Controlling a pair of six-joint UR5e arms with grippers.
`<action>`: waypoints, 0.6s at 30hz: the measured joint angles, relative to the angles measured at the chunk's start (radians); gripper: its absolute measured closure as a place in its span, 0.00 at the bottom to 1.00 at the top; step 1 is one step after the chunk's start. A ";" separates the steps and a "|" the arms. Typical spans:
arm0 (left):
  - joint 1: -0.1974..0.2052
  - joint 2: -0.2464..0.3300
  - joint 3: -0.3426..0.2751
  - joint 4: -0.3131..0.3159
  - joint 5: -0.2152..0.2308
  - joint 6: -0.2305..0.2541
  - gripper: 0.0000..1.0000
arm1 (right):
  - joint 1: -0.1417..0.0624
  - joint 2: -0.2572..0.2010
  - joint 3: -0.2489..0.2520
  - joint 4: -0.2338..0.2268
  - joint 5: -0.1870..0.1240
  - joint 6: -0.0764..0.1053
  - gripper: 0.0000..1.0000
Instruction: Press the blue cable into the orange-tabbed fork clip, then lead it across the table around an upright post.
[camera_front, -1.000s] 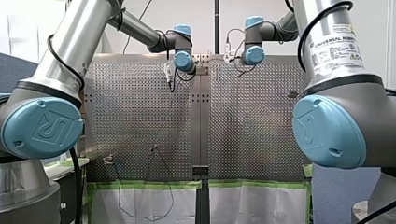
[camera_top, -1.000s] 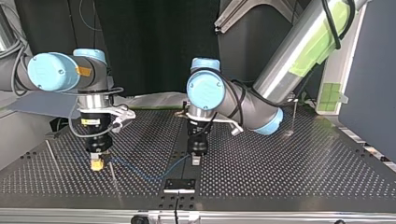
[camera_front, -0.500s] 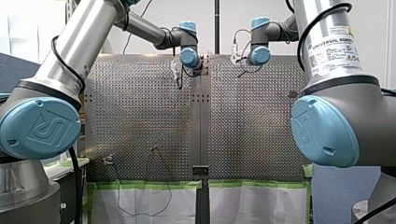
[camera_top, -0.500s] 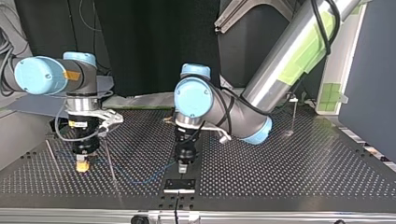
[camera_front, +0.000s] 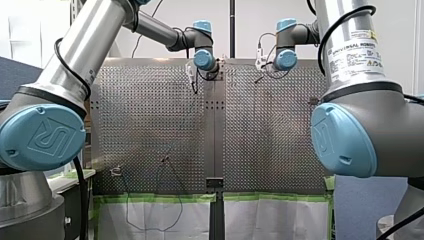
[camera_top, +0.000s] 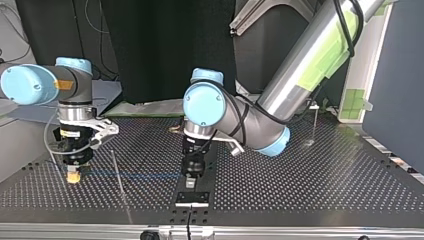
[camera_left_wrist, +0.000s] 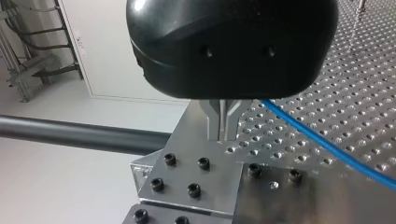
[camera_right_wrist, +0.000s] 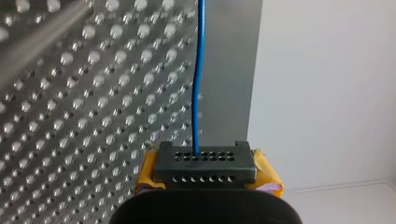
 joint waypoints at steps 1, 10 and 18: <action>-0.001 -0.003 0.003 -0.001 0.001 0.000 1.00 | -0.004 0.000 0.000 0.004 0.000 0.000 1.00; -0.021 -0.054 0.059 -0.025 -0.001 -0.005 1.00 | -0.037 0.000 0.000 0.028 -0.001 0.011 1.00; -0.036 -0.080 0.107 -0.039 0.012 -0.030 1.00 | -0.028 0.000 -0.001 0.028 0.000 0.011 1.00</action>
